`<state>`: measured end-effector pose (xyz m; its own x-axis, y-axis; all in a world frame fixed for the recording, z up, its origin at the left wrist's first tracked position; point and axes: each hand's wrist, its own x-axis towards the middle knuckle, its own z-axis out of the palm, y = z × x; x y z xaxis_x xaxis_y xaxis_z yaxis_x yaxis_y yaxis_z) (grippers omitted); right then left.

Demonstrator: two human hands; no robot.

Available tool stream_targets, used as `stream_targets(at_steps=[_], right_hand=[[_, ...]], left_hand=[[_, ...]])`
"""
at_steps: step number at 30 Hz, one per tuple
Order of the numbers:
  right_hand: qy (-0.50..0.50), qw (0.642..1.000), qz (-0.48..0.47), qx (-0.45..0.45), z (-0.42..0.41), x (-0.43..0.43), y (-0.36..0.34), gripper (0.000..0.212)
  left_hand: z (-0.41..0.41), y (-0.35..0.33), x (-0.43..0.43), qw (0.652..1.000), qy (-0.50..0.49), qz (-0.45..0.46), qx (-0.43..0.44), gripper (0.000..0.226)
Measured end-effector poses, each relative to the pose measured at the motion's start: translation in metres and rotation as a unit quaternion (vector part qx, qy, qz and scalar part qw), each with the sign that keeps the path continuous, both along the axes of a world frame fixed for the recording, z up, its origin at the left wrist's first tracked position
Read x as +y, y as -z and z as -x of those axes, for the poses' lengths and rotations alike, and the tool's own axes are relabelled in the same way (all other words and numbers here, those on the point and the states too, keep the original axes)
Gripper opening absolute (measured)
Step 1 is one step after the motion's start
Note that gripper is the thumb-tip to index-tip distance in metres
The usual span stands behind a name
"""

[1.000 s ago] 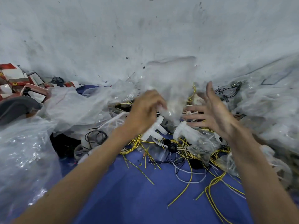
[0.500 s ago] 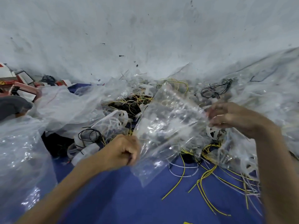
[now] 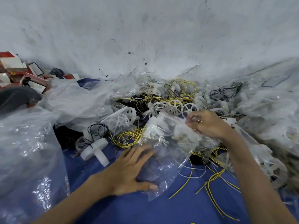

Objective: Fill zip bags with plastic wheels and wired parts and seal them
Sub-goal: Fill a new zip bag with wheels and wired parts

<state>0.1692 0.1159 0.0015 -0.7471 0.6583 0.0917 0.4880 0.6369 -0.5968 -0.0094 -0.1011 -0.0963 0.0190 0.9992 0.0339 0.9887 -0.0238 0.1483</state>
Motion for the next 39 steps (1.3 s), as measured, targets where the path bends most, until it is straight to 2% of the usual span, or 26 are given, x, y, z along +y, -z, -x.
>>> stream_targets(at_steps=[2,4,5,7,9,10,13,15,17,21,24,25,27,29,30,31,33,35,36,37,39], right_hand=[[-0.026,0.997,0.076,-0.016,-0.010,0.001,-0.009,0.008],[-0.021,0.996,0.070,-0.042,-0.019,0.000,-0.016,0.011],[-0.023,0.996,0.079,-0.030,-0.020,-0.003,-0.017,0.013],[-0.032,0.987,0.154,0.022,-0.017,-0.014,-0.015,0.017],[-0.018,0.977,0.207,0.056,-0.011,-0.028,-0.007,0.021],[-0.008,0.975,0.213,0.069,-0.009,-0.035,-0.002,0.022],[0.000,0.957,0.248,0.150,-0.011,-0.055,0.014,0.014],[-0.021,0.924,0.319,0.209,-0.018,-0.062,0.019,0.007],[-0.027,0.878,0.404,0.256,-0.025,-0.064,0.022,0.018],[-0.009,0.843,0.479,0.244,-0.030,-0.065,0.027,0.014],[-0.071,0.818,0.517,0.243,-0.033,-0.065,0.034,0.012],[-0.107,0.822,0.506,0.240,-0.035,-0.065,0.036,0.016],[-0.152,0.852,0.446,0.229,-0.036,-0.066,0.042,0.025],[-0.151,0.896,0.359,0.213,-0.036,-0.068,0.047,0.035],[-0.141,0.907,0.329,0.220,-0.035,-0.069,0.050,0.040],[-0.133,0.907,0.320,0.240,-0.034,-0.071,0.052,0.045],[-0.111,0.875,0.363,0.300,-0.033,-0.073,0.056,0.051],[-0.079,0.850,0.395,0.339,-0.034,-0.076,0.056,0.040],[-0.056,0.860,0.381,0.335,-0.034,-0.076,0.053,0.028],[-0.023,0.885,0.346,0.310,-0.034,-0.075,0.052,0.025],[0.047,0.954,0.217,0.200,-0.034,-0.069,0.052,0.037]], left_hand=[[0.014,-0.004,0.001,0.997,-0.033,0.066,0.006,0.110],[0.023,-0.018,0.003,0.992,-0.037,0.117,0.033,0.112],[0.023,-0.026,0.006,0.993,-0.032,0.106,0.041,0.106],[0.010,-0.042,0.018,0.999,-0.049,-0.011,0.017,0.082],[-0.020,-0.055,0.036,0.986,-0.109,-0.104,-0.071,0.060],[-0.036,-0.059,0.047,0.979,-0.134,-0.105,-0.114,0.056],[-0.070,-0.060,0.071,0.974,-0.124,-0.111,-0.151,0.052],[-0.076,-0.059,0.075,0.964,-0.091,-0.147,-0.204,0.044],[-0.074,-0.054,0.076,0.957,-0.061,-0.179,-0.220,0.036],[-0.070,-0.047,0.070,0.958,-0.036,-0.201,-0.203,0.038],[-0.071,-0.044,0.061,0.946,0.021,-0.220,-0.238,0.038],[-0.071,-0.043,0.058,0.942,0.035,-0.227,-0.243,0.039],[-0.070,-0.041,0.054,0.938,0.051,-0.232,-0.252,0.042],[-0.068,-0.040,0.053,0.935,0.059,-0.223,-0.270,0.041],[-0.067,-0.040,0.053,0.928,0.066,-0.222,-0.293,0.038],[-0.067,-0.041,0.052,0.919,0.071,-0.227,-0.314,0.035],[-0.069,-0.043,0.050,0.901,0.064,-0.238,-0.358,0.034],[-0.067,-0.045,0.049,0.865,0.041,-0.240,-0.440,0.036],[-0.064,-0.047,0.048,0.847,0.026,-0.242,-0.474,0.036],[-0.062,-0.048,0.048,0.836,0.015,-0.247,-0.489,0.035],[-0.057,-0.051,0.047,0.845,0.014,-0.268,-0.463,0.034]])
